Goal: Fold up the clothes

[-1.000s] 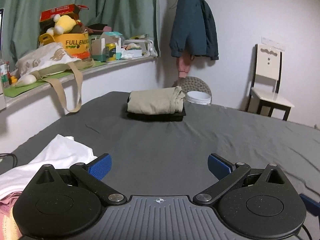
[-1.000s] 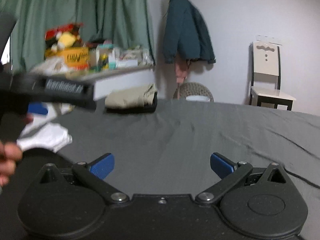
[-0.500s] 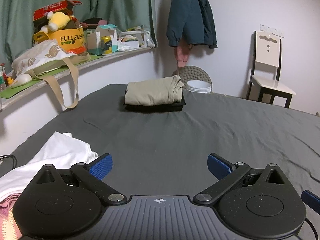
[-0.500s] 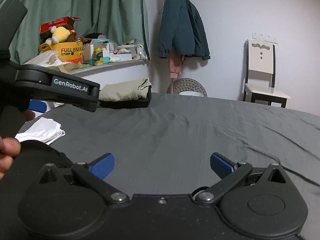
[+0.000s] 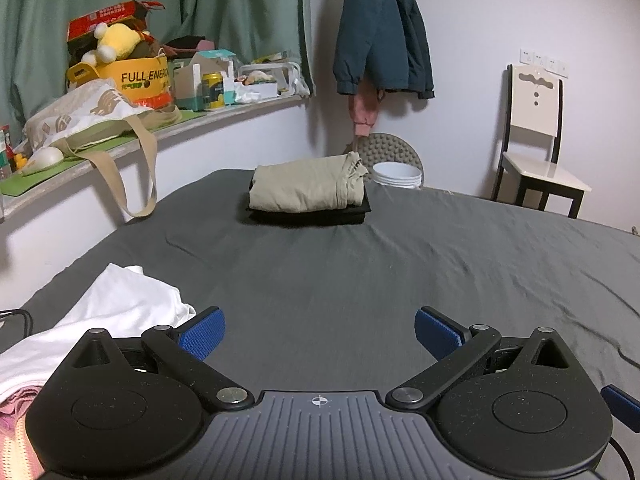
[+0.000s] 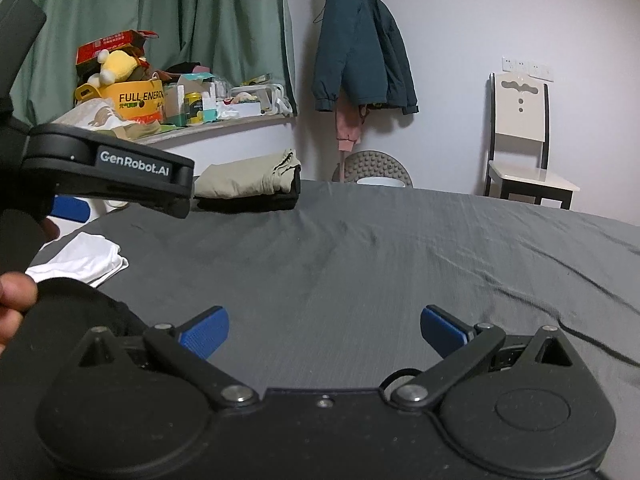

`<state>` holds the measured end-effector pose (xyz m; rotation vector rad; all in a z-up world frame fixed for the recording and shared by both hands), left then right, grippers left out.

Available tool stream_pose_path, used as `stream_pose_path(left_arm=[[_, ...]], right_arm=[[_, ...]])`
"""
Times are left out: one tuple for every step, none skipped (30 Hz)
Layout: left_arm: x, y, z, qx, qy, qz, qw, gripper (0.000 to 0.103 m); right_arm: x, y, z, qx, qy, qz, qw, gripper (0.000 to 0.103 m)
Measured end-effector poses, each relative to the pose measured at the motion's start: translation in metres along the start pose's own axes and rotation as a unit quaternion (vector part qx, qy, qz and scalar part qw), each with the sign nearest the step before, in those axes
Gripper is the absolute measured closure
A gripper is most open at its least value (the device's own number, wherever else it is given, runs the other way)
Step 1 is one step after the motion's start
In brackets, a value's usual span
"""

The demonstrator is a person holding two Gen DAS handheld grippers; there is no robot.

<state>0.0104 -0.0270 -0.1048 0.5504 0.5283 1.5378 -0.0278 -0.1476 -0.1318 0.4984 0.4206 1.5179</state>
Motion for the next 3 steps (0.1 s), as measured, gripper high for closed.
stream_pose_path(left_arm=[[0.0001, -0.0002, -0.0002, 0.001, 0.000, -0.001, 1.0000, 0.001], [0.0003, -0.0004, -0.0003, 0.002, 0.001, -0.001, 1.0000, 0.001], [0.0004, -0.0007, -0.0005, 0.003, 0.001, -0.002, 1.0000, 0.001]], right_arm=[[-0.0003, -0.0003, 0.0001, 0.001, -0.001, 0.000, 1.000, 0.000], [-0.0007, -0.0005, 0.0002, 0.002, -0.001, 0.001, 1.000, 0.000], [-0.0009, -0.0006, 0.0004, 0.003, -0.001, 0.001, 1.000, 0.000]])
Point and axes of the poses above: each gripper's, at about its wrist camera, not at the fingertips, and y roughly against the way its jaws point, x to its left, z to its top, the point moved 8 cm from there along -y, roughly the way its jaws point, and after that the axes turned 7 degrees about x, right-handed, at the moved point
